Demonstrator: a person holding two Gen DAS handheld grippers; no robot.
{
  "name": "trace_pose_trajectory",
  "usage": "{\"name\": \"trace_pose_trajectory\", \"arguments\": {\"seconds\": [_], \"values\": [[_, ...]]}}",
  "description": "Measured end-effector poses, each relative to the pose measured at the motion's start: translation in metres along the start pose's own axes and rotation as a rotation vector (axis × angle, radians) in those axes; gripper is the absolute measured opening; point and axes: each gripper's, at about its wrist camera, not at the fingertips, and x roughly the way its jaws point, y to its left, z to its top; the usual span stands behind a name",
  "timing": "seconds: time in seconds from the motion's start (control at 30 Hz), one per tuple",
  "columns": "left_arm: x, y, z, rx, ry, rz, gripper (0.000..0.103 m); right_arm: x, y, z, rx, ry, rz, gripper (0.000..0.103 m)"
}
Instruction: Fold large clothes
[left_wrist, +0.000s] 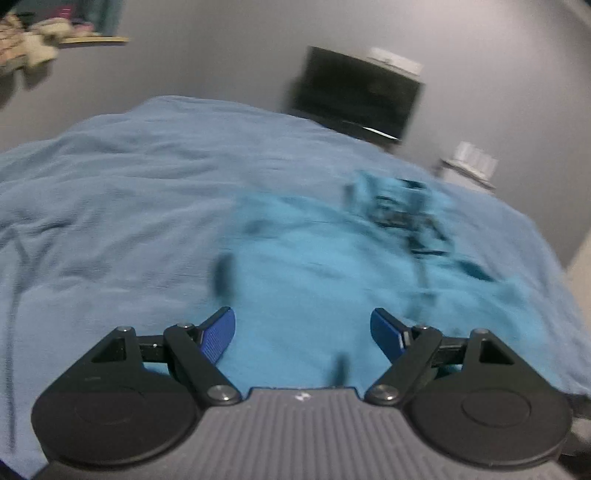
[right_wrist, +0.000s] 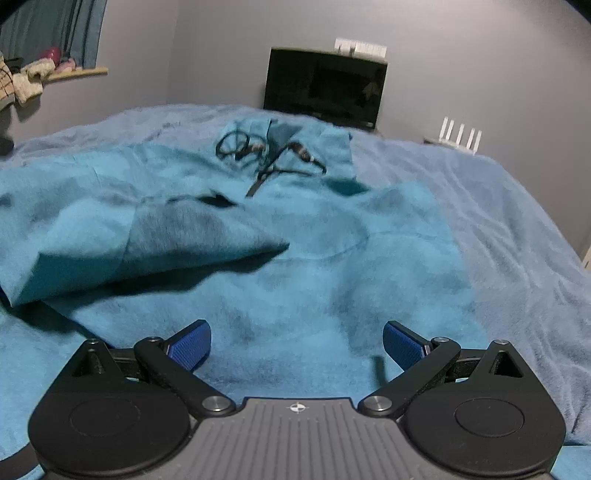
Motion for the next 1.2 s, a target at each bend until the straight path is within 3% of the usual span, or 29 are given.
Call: {"name": "trace_pose_trajectory", "arguments": {"seconds": [0.1, 0.23, 0.37, 0.47, 0.57, 0.6, 0.67, 0.7, 0.73, 0.83, 0.97, 1.03, 1.1, 1.2], "values": [[0.018, 0.017, -0.001, -0.010, 0.024, 0.073, 0.080, -0.020, 0.003, 0.010, -0.020, -0.080, -0.022, 0.098], [0.026, 0.032, 0.001, -0.040, 0.027, 0.082, 0.080, -0.042, 0.020, 0.042, -0.057, -0.149, 0.040, 0.099], [0.032, 0.038, 0.000, -0.027, 0.027, 0.061, 0.080, -0.035, 0.070, 0.074, -0.202, -0.079, 0.131, 0.098], [0.034, 0.039, 0.000, -0.002, 0.047, 0.031, 0.080, -0.016, 0.111, 0.081, -0.310, 0.005, 0.198, 0.092], [0.038, 0.038, 0.000, 0.020, 0.074, 0.028, 0.080, 0.009, 0.144, 0.078, -0.403, 0.050, 0.149, 0.082], [0.040, 0.039, -0.001, 0.021, 0.085, 0.027, 0.080, 0.018, 0.150, 0.077, -0.415, 0.073, 0.134, 0.075], [0.043, 0.041, -0.002, 0.020, 0.097, 0.022, 0.080, 0.032, 0.152, 0.073, -0.416, 0.118, 0.104, 0.051], [0.044, 0.042, -0.002, 0.019, 0.101, 0.018, 0.080, 0.036, 0.148, 0.072, -0.408, 0.133, 0.084, 0.023], [0.045, 0.042, -0.002, 0.017, 0.104, 0.015, 0.080, 0.037, 0.141, 0.073, -0.375, 0.131, 0.075, 0.016], [0.047, 0.041, -0.002, 0.020, 0.111, 0.005, 0.080, 0.028, 0.105, 0.078, -0.221, 0.081, 0.073, 0.010], [0.048, 0.038, -0.004, 0.042, 0.115, 0.005, 0.080, 0.000, 0.046, 0.083, -0.061, -0.064, -0.002, 0.009], [0.048, 0.036, -0.005, 0.048, 0.119, -0.010, 0.080, -0.009, 0.015, 0.078, 0.043, -0.096, -0.013, 0.013], [0.050, 0.033, -0.007, 0.070, 0.136, 0.007, 0.080, -0.008, -0.010, 0.064, 0.150, -0.065, -0.007, 0.024], [0.054, 0.027, -0.012, 0.103, 0.160, 0.033, 0.080, 0.011, -0.031, 0.036, 0.241, 0.064, 0.005, 0.033]]}}
